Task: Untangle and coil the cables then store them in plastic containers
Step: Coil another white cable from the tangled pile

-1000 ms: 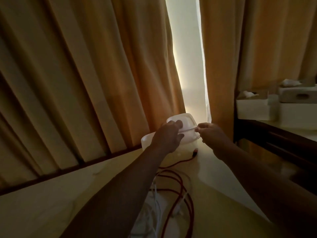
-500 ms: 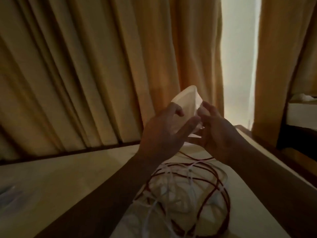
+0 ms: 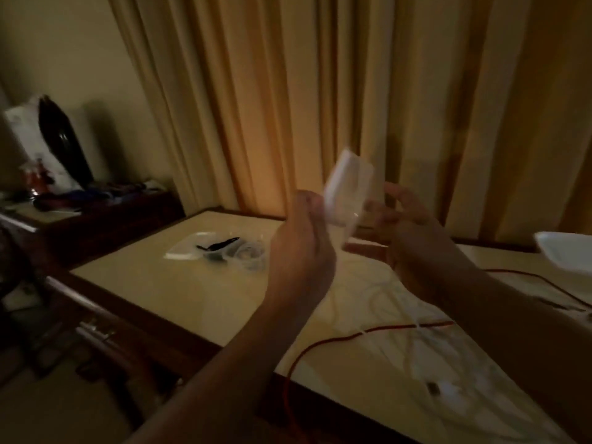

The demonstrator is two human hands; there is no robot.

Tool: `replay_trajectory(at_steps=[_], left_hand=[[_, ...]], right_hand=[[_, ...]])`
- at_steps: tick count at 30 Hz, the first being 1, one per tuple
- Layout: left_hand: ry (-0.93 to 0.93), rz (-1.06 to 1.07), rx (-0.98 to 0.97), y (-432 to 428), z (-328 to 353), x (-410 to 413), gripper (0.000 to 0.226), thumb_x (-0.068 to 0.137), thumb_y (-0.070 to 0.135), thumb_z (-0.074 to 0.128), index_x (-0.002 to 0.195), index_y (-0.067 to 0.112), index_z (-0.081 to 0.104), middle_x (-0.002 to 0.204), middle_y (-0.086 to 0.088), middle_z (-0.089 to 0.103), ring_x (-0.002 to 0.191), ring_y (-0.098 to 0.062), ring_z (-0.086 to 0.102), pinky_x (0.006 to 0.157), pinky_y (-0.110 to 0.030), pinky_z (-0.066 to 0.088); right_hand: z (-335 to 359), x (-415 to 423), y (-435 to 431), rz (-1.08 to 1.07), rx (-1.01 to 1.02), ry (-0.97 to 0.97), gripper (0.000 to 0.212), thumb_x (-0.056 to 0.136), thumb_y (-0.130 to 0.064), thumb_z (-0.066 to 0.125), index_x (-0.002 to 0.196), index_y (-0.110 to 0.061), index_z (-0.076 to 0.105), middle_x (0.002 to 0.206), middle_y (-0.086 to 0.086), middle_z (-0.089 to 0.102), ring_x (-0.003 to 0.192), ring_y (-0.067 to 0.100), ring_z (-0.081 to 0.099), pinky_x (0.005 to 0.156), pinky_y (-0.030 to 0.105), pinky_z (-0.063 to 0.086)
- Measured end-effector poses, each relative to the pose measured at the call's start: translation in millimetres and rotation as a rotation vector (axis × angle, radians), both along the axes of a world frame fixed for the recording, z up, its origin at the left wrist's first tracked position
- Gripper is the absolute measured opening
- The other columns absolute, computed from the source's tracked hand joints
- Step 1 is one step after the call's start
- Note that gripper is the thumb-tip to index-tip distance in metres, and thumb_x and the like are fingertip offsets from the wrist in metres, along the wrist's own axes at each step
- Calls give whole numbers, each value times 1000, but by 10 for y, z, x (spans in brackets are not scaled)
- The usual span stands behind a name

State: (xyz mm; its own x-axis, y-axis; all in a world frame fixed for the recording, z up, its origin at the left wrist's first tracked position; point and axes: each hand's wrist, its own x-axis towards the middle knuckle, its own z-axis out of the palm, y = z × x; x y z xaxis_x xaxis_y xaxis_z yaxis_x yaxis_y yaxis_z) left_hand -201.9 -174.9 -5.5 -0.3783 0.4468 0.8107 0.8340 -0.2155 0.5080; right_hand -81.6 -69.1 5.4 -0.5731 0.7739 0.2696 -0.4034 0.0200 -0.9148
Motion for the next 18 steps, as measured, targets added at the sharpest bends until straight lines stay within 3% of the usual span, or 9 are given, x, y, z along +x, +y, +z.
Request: replay_trajectory(at_steps=[2,5,8,12,16,18], left_hand=[[30,27,-3,-121,-8,-149,22,109,42,27,102,28,43,72,10,54,57,-8,54,45,-20,34],[135,18,-109,-214,-161,-241,23,110,38,32,111,23,49,83,8,60,66,-6,57,52,-17,37],[54,-12,-89,-242,-269,-329,21,111,34,34,111,22,51,80,12,56,67,1,56,53,-12,37],[7,-13,-68,-269,-338,-385,19,108,38,30,104,27,45,77,16,52,70,8,57,54,-8,40],[-301,67,36,-324,-299,-580,25,111,38,29,95,26,44,80,6,58,71,0,59,52,-22,47],[-520,42,69,-319,-289,-736,26,112,40,31,102,26,50,95,7,64,83,2,63,68,-25,58]], right_hand=[[-15,-161,-63,66,-90,17,45,105,-18,51,148,-28,40,131,10,65,101,34,74,78,47,62],[43,-372,-222,134,-98,-136,40,104,-45,46,142,-32,45,130,6,64,107,32,69,67,44,63],[5,-542,-301,72,-62,-184,50,101,-39,54,148,-40,36,133,1,54,111,28,61,69,46,63],[-91,-654,-317,35,-82,-180,50,104,-32,52,151,-37,36,140,2,50,119,32,57,81,56,60],[-209,-600,-270,63,-128,-112,41,105,-33,52,146,-33,47,138,2,61,119,36,63,85,64,56],[-238,-574,-226,62,-212,-80,36,106,-31,49,142,-29,53,133,3,65,116,39,65,86,66,55]])
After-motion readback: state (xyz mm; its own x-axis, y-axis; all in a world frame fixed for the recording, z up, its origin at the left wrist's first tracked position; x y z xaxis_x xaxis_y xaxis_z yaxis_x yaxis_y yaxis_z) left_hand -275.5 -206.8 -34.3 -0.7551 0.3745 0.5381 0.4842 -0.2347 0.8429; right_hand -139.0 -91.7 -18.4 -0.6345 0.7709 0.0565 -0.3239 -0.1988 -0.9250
